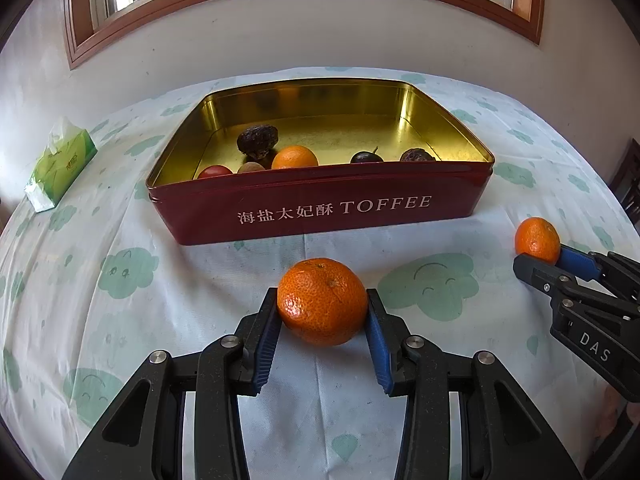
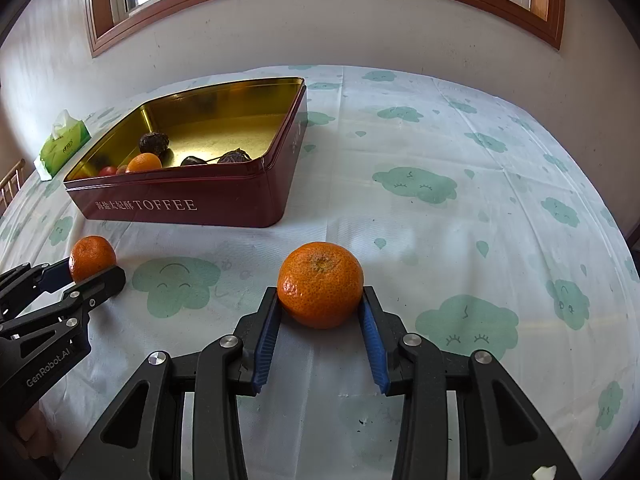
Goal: Organize fruits
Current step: 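Carry both mandarins over the TOFFEE tin with both tools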
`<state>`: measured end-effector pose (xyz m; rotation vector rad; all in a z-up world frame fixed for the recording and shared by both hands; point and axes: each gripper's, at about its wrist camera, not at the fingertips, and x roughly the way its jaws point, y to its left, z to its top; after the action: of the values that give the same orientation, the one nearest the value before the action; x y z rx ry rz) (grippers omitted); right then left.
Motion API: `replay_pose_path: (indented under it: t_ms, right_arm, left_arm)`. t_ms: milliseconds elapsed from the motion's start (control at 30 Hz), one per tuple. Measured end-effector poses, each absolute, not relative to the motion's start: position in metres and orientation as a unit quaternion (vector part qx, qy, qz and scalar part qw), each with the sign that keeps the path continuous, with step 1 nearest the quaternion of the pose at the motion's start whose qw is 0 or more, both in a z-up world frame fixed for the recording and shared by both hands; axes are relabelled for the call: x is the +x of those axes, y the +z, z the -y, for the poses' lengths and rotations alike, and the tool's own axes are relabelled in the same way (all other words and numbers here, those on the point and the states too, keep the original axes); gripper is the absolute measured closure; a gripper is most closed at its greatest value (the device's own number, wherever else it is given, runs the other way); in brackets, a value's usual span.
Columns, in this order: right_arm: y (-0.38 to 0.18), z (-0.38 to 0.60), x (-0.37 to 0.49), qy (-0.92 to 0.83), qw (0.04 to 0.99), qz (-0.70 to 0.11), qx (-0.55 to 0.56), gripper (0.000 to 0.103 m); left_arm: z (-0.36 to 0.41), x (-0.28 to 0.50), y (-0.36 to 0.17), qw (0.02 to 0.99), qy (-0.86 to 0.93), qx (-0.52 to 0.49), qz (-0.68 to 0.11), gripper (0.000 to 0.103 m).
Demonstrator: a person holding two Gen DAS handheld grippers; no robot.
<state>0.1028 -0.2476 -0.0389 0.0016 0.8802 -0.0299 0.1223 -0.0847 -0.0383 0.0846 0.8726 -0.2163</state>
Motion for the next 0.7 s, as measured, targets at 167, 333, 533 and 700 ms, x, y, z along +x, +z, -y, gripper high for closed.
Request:
replay_pose_path:
  t_ms: [167,333,533,700]
  right_arm:
    - [-0.0389,0.2477,0.1027,-0.015,0.905,-0.426,0.001,0.066]
    - [-0.039,0.2475,0.1027,-0.015,0.905,-0.426,0.0,0.066]
    - [-0.0392,0.2473,0.1027,-0.015,0.905,-0.426,-0.001,0.066]
    - [-0.0393,0.2471,0.1026,-0.016,0.904,-0.426,-0.001,0.066]
  left_arm:
    - [0.084,0.1192,-0.0386,0.9,-0.104,0.042,-0.421,0.061]
    - [0.0809,0.117,-0.0389,0.899,-0.108,0.034,-0.422,0.061]
    - [0.0801,0.1158,-0.0389,0.899,-0.109,0.031,-0.422,0.061]
    - [0.0802,0.1163,-0.039,0.899,-0.109,0.03,-0.422,0.061]
